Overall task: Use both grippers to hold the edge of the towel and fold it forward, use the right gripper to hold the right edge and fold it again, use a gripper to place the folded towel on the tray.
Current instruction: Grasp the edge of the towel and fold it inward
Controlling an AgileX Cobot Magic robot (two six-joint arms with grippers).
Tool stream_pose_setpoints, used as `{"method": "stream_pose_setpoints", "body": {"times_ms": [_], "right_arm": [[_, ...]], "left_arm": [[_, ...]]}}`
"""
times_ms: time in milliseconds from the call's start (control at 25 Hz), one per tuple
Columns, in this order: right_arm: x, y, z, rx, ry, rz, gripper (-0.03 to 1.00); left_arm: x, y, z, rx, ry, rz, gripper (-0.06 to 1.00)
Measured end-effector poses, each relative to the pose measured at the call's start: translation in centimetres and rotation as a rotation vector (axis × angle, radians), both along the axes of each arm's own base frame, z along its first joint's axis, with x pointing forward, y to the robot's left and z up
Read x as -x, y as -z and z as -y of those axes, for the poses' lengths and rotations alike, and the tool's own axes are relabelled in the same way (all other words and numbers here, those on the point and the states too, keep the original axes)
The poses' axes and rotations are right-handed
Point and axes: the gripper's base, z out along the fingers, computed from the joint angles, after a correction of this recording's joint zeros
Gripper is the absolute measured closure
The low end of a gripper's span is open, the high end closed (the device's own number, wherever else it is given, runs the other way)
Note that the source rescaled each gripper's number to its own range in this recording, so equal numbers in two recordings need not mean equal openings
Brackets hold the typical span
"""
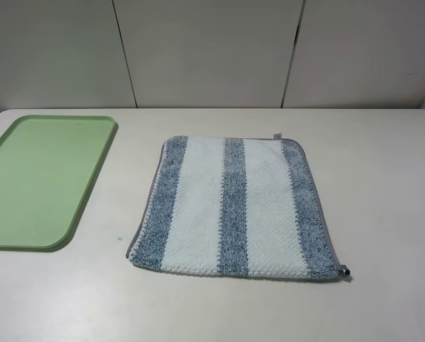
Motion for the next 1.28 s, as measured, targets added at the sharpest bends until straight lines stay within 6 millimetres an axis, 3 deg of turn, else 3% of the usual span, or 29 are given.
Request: {"method": "stream_pose_setpoints", "body": {"times_ms": [1280], "right_arm": [[0.00,0.00,0.00,0.000,0.000,0.000,-0.03]], "left_arm": [[0.00,0.00,0.00,0.000,0.000,0.000,-0.05]]}}
